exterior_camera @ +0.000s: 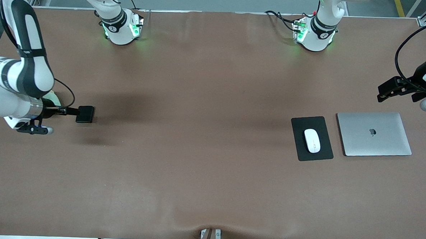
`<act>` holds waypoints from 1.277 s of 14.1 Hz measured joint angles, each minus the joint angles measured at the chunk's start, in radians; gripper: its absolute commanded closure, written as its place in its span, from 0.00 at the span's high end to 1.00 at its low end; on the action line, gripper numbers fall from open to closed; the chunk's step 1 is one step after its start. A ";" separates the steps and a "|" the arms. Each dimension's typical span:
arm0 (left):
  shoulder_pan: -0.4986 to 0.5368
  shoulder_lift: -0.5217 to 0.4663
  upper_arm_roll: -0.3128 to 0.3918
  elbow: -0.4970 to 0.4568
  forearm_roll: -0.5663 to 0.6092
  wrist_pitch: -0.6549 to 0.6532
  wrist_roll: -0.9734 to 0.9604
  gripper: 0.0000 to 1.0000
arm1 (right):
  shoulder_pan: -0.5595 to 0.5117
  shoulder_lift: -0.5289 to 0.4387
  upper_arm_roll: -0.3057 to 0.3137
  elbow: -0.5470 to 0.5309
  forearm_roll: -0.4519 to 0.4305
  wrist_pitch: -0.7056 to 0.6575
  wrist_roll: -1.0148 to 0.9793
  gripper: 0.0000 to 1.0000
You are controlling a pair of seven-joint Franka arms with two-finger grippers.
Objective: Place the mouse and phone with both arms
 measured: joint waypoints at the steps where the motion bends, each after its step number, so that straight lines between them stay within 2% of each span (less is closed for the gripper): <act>1: 0.000 0.000 0.000 0.000 0.000 -0.001 0.000 1.00 | 0.000 -0.002 0.002 0.060 -0.001 -0.057 -0.007 1.00; 4: 0.000 0.000 -0.001 0.000 0.000 -0.002 0.000 1.00 | 0.000 -0.005 0.021 0.181 -0.036 -0.160 -0.042 1.00; 6: 0.000 0.000 -0.001 0.000 0.000 -0.002 0.000 1.00 | 0.000 -0.005 0.036 0.207 -0.066 -0.167 -0.043 1.00; 10: -0.002 0.000 -0.002 0.000 0.000 -0.020 0.002 1.00 | 0.000 -0.027 0.040 0.257 -0.072 -0.191 -0.048 1.00; 14: -0.005 0.000 -0.004 0.002 0.000 -0.037 0.006 1.00 | 0.000 -0.067 0.059 0.432 -0.072 -0.424 -0.056 1.00; 18: -0.004 0.001 -0.004 0.002 0.000 -0.040 0.006 1.00 | 0.001 -0.084 0.079 0.479 -0.072 -0.488 -0.056 1.00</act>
